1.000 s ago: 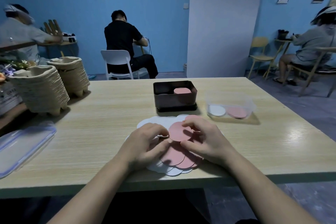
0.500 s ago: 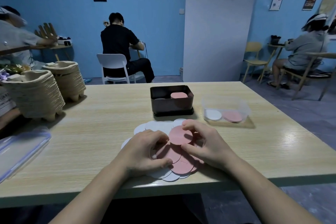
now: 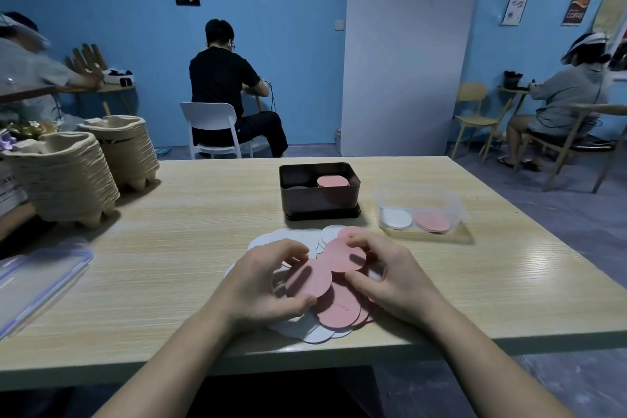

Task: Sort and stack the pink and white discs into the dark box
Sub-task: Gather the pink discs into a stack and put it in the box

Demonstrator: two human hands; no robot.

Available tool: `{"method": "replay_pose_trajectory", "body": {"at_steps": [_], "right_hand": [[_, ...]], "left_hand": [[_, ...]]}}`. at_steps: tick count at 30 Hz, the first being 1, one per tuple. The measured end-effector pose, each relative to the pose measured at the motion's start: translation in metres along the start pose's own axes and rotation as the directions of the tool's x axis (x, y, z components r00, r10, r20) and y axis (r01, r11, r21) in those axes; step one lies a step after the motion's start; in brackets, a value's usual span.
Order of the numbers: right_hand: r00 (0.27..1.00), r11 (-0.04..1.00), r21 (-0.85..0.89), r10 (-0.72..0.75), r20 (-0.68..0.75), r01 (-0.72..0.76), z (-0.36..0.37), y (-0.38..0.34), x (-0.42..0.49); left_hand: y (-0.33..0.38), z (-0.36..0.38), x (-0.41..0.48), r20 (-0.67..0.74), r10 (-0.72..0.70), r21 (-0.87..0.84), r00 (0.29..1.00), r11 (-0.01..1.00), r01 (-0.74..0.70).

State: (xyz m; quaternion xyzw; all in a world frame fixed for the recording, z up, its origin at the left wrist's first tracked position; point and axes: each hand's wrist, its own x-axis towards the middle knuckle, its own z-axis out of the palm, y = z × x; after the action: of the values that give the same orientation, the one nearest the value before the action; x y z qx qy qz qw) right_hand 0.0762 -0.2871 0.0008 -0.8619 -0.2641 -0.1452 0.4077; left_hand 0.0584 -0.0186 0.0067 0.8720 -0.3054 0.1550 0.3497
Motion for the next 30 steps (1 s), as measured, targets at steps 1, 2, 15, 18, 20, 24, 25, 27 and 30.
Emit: {"method": "replay_pose_trajectory", "body": {"at_steps": [1,2,15,18,20,24,25,27,30], "right_hand": [[1.000,1.000,-0.016,-0.008,0.010,0.008,0.000,0.000,0.001],[1.000,0.999,-0.030,-0.013,0.024,0.013,0.000,0.000,0.001],[0.994,0.999,0.017,-0.053,0.094,0.052,0.000,0.001,0.003],[0.994,0.999,0.018,-0.034,0.103,0.033,0.000,0.002,0.002],[0.993,1.000,0.016,-0.029,0.114,0.027,0.000,0.002,0.001],[0.986,0.997,0.000,-0.071,0.151,0.072,-0.001,0.000,0.001],[0.984,0.997,-0.003,-0.081,0.157,0.082,-0.001,-0.001,0.002],[0.986,0.996,-0.002,-0.089,0.142,0.090,-0.001,-0.002,0.002],[0.994,0.995,0.076,-0.066,0.082,0.060,-0.001,0.000,0.000]], "left_hand": [[0.001,0.000,0.000,-0.018,0.011,0.009,1.000,1.000,-0.011],[0.001,0.000,0.001,-0.030,0.020,0.022,0.999,1.000,-0.019],[-0.001,0.007,0.020,-0.014,0.030,0.118,0.999,0.993,-0.028],[0.000,0.020,0.023,-0.003,0.027,0.090,1.000,0.996,-0.026],[-0.003,0.024,0.022,-0.017,0.019,0.056,1.000,0.998,-0.018],[-0.004,0.026,0.019,-0.035,0.006,-0.015,0.999,1.000,-0.006],[-0.004,0.026,0.018,-0.037,0.002,-0.041,0.999,0.999,-0.004],[-0.005,0.025,0.018,-0.035,-0.010,-0.091,0.999,0.996,0.006],[-0.006,0.023,0.018,-0.041,-0.027,-0.105,0.999,0.994,0.023]]}}
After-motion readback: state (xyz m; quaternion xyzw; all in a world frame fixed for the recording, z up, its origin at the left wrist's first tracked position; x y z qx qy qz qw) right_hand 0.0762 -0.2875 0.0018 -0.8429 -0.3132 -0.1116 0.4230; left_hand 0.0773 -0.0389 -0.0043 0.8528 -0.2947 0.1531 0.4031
